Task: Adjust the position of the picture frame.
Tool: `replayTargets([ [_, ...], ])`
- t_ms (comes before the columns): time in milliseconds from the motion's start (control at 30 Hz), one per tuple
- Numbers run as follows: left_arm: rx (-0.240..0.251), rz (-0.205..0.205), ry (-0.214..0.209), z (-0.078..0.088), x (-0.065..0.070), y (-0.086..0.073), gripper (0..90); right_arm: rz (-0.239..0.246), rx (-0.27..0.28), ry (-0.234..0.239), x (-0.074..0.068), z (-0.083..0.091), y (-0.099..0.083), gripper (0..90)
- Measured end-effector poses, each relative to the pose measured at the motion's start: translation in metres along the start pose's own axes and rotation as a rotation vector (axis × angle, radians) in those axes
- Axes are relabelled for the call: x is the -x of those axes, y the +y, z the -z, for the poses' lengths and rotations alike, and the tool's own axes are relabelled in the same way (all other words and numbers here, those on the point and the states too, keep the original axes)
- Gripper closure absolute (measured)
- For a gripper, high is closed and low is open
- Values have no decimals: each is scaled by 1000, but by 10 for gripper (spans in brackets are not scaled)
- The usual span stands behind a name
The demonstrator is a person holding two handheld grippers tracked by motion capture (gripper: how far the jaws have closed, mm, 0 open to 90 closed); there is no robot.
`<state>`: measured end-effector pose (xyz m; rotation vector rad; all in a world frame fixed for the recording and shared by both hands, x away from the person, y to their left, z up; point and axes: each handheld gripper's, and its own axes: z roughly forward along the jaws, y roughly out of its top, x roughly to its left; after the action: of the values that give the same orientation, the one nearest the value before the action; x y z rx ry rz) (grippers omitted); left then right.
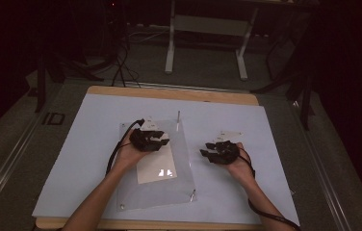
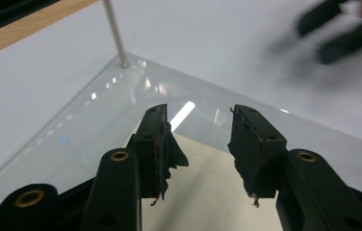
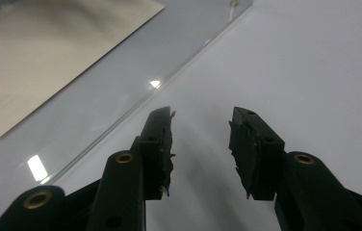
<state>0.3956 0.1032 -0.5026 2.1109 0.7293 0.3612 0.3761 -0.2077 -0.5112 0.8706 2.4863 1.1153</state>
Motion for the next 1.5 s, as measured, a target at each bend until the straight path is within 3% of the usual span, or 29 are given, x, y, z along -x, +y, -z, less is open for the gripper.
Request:
replayTargets([
  [200, -24, 12, 19, -14, -12, 5, 573, 14, 20, 39, -17, 14, -19, 592],
  [300, -12, 44, 28, -21, -19, 7, 573, 5, 36, 68, -27, 19, -27, 592],
  [400, -12, 63, 32, -29, -25, 9, 575, 28, 35, 90, -41, 23, -34, 592],
  [767, -25, 121, 54, -58, -40, 19, 579, 65, 45, 152, -63, 38, -43, 637],
  [867, -33, 132, 51, -63, -43, 21, 589, 78, 45, 169, -70, 42, -46, 705],
  [1000, -47, 127, 59, -72, -45, 25, 601, 107, 49, 211, -79, 48, -51, 735],
  [1067, -51, 132, 74, -76, -46, 25, 593, 125, 41, 220, -82, 49, -52, 709],
  [1200, -74, 135, 61, -86, -47, 29, 596, 137, 21, 236, -87, 47, -57, 682],
  [1500, -43, 141, 58, -99, -48, 44, 661, 197, -6, 303, -98, 44, -61, 682],
])
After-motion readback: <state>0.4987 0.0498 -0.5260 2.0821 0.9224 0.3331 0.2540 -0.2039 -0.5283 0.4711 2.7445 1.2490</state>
